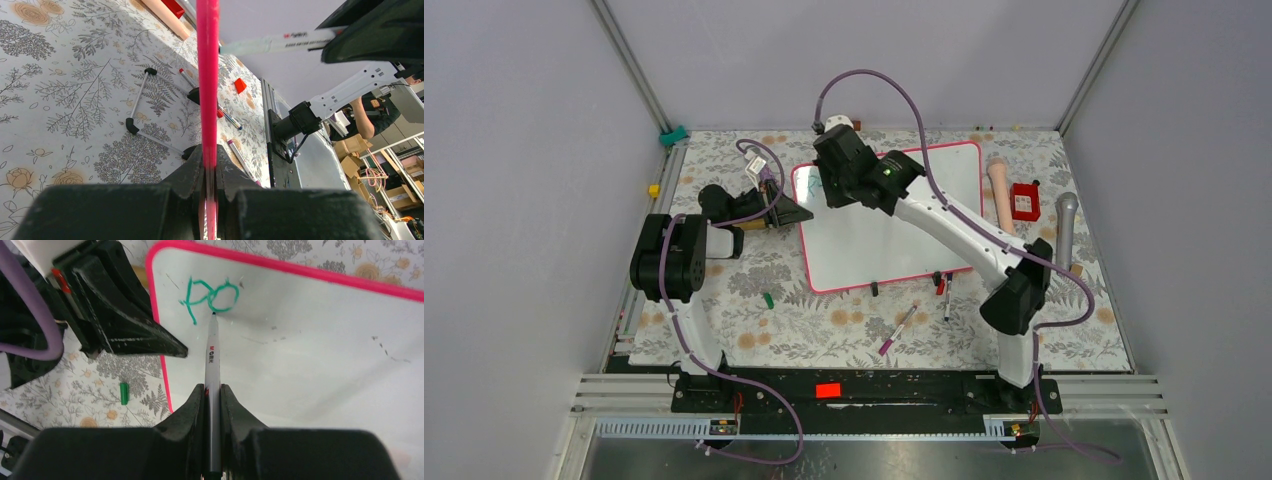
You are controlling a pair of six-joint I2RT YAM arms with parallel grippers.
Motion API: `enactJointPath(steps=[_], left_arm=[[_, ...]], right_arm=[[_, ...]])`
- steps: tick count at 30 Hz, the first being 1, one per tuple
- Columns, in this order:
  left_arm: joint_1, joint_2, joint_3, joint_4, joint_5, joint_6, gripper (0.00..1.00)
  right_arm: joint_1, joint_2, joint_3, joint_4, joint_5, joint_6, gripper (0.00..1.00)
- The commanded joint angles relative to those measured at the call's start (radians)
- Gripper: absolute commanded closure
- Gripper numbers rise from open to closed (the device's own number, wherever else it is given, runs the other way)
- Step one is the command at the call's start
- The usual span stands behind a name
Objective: Write a sentence on the whiteboard
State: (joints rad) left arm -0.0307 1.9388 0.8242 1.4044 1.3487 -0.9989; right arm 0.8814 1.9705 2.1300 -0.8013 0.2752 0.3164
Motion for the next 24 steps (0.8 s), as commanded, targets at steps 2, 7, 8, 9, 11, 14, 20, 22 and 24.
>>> enactJointPath(steps=[2,7,8,9,11,14,20,22,24], left_arm=[[-0.027,-0.012,0.021,0.071,0.091,0.035,1.0],[-0.027,-0.012,0.02,0.071,0.091,0.035,1.0],[-0.027,-0.012,0.02,0.071,0.092,0.034,1.0],[-0.028,-0.013,0.02,0.071,0.093,0.035,1.0],[-0.028,-0.013,0.02,0.071,0.092,0.035,1.0],[-0.028,-0.012,0.02,0.071,0.091,0.034,1.0],[-0.027,-0.012,0.018,0.071,0.091,0.035,1.0],[-0.027,-0.013,0.018,0.071,0.092,0.036,1.0],[-0.027,-0.014,0.018,0.071,0.091,0.036,1.0]], right_arm=[[-0.045,-0.196,-0.246,0.203,-0.032,0.03,1.0],[-0.076,-0.242,-0.321,0.226,-0.024,0.062,1.0],[-0.077,-0.245,-0.325,0.227,-0.02,0.062,1.0],[-0.079,-0.247,-0.326,0.228,-0.018,0.061,1.0],[-0.078,-0.246,-0.323,0.229,-0.014,0.06,1.0],[-0.08,-0.24,-0.311,0.228,-0.013,0.058,1.0],[-0.082,-0.216,-0.279,0.228,-0.019,0.051,1.0],[-0.082,-0.208,-0.266,0.228,-0.021,0.049,1.0],[-0.082,-0.2,-0.254,0.228,-0.022,0.046,1.0]])
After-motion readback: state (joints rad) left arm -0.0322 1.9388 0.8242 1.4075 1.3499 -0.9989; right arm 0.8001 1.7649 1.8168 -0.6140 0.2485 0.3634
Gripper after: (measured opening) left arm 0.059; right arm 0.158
